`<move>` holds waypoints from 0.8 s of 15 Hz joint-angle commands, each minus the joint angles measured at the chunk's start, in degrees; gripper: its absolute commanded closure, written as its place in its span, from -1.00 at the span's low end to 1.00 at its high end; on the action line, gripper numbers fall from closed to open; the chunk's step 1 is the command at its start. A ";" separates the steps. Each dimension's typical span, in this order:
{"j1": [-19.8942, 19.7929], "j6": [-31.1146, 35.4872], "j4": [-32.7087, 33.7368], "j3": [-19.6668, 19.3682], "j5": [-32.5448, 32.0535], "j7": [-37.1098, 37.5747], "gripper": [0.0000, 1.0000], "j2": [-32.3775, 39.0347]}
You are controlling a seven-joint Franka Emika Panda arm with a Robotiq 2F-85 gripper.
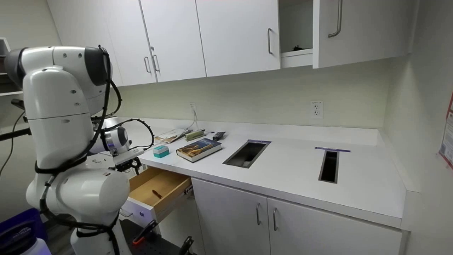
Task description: Open the drawer, take the pen out and put it on the table, the close the drawer
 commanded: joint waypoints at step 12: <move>-2.28 3.36 0.90 -8.41 -2.99 -6.16 -1.00 4.10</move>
